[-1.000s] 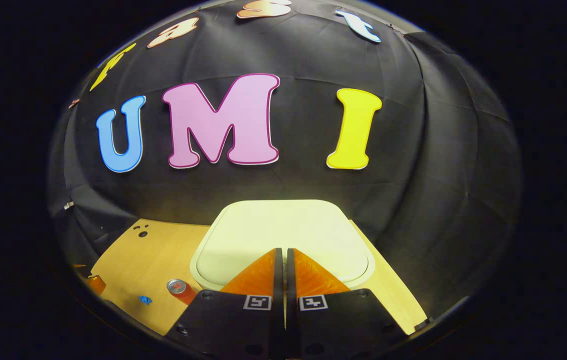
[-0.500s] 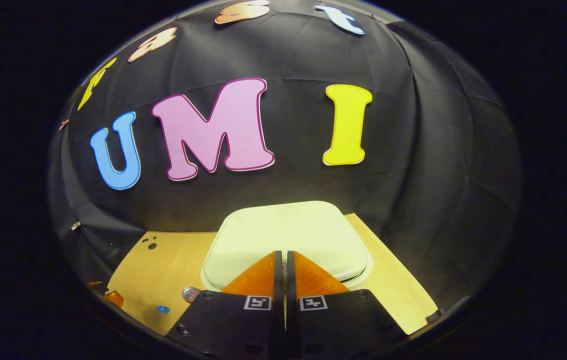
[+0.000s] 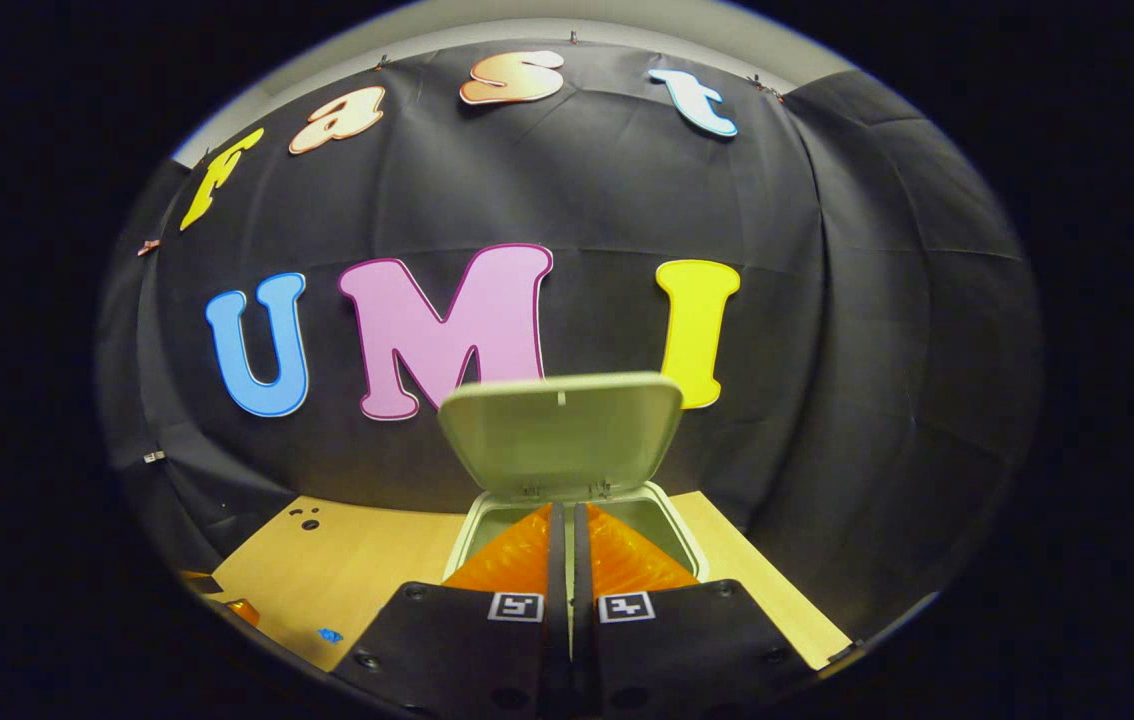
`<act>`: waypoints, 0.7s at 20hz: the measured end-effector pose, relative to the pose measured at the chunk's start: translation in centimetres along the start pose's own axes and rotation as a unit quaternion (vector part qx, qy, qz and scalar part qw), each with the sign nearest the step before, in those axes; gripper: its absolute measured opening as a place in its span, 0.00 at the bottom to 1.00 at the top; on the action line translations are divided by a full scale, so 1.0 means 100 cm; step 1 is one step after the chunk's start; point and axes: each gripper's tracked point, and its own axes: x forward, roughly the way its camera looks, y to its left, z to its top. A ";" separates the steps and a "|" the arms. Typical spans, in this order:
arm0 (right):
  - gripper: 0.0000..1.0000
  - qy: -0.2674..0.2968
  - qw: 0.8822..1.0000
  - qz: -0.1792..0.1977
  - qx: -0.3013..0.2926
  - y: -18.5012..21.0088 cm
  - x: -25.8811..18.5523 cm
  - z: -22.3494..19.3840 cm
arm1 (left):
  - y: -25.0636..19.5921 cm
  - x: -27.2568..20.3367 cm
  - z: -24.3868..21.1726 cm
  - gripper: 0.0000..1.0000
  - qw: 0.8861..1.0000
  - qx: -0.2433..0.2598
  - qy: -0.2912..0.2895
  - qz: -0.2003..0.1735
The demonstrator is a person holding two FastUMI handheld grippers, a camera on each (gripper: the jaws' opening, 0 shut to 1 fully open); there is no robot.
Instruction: Press the lid of the desktop garbage bin to open it, pick up the crumpled paper on the desktop and throw it into the bin, then pick up the pop can on the desktop and drop it into the bin, and finally close the garbage bin lid.
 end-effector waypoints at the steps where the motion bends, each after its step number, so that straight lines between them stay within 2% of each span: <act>1: 0.05 0.000 1.000 0.000 0.000 0.000 -0.004 -0.001 | 0.002 -0.002 -0.003 0.98 1.000 -0.001 0.000 0.001; 7: 0.05 0.012 1.000 -0.005 -0.004 -0.003 -0.025 -0.016 | 0.026 -0.005 -0.016 0.98 1.000 -0.010 0.008 0.015; 13: 0.05 0.038 0.999 0.018 -0.009 0.011 -0.035 -0.049 | 0.054 0.013 -0.039 0.98 0.999 -0.019 0.031 0.034; 14: 0.12 0.042 0.999 0.021 -0.009 0.014 -0.037 -0.054 | 0.056 0.017 -0.042 0.98 0.999 -0.020 0.036 0.035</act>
